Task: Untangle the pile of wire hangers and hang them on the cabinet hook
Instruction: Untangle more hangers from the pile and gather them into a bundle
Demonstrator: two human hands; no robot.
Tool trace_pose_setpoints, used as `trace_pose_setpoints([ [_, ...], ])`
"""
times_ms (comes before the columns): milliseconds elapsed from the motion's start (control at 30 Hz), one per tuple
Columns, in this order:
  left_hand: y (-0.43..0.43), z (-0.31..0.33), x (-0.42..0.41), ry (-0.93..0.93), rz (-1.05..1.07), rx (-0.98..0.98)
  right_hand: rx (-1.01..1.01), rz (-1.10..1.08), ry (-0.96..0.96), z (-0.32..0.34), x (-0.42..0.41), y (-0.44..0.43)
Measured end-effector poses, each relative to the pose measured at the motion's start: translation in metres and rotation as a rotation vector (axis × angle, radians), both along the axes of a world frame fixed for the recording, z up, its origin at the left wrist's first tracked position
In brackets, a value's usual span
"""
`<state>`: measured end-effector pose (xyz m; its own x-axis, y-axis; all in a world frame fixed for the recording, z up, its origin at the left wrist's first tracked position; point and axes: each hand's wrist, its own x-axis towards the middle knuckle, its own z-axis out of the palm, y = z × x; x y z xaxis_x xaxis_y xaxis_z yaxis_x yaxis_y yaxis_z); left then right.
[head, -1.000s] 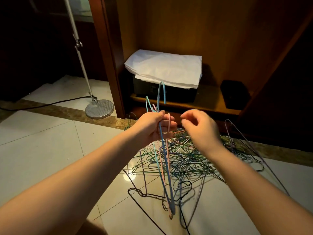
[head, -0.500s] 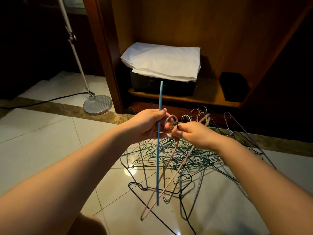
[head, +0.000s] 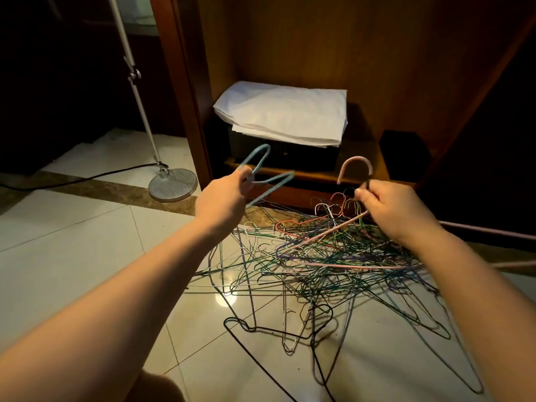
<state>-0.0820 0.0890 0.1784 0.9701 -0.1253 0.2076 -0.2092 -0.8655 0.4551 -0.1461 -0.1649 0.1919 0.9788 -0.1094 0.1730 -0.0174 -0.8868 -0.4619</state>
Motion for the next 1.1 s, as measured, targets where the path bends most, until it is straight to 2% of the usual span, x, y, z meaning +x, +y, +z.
trace_pose_setpoints([
  [67, 0.004, 0.003, 0.002, -0.074, -0.019, 0.093, -0.011, -0.095, -0.051, -0.004, 0.003, -0.002],
  [200, 0.005, 0.003, 0.001, -0.103, -0.054, 0.234, 0.064, -0.158, -0.043, -0.015, 0.008, 0.007],
  [300, 0.003, 0.004, 0.001, -0.172, -0.039, 0.169, 0.063, -0.176, 0.008, -0.02, 0.012, 0.012],
  [433, 0.007, -0.004, 0.005, -0.138, -0.004, 0.17, 0.071, -0.226, 0.169, -0.023, 0.015, 0.008],
  [567, 0.023, -0.019, 0.016, -0.031, 0.102, -0.039, 0.077, -0.252, 0.252, -0.031, 0.013, 0.008],
  [700, 0.024, -0.026, 0.018, 0.119, 0.176, -0.098, 0.033, -0.232, 0.207, -0.037, 0.009, 0.016],
  [833, 0.009, -0.037, 0.008, 0.269, 0.07, -0.173, 0.033, -0.186, 0.187, -0.046, 0.007, 0.031],
  [967, -0.016, -0.045, -0.007, 0.504, -0.085, -0.276, 0.179, -0.158, 0.156, -0.059, 0.008, 0.052],
  [1100, -0.04, -0.057, -0.025, 0.501, -0.107, -0.282, 0.263, -0.17, 0.08, -0.068, 0.004, 0.07],
])
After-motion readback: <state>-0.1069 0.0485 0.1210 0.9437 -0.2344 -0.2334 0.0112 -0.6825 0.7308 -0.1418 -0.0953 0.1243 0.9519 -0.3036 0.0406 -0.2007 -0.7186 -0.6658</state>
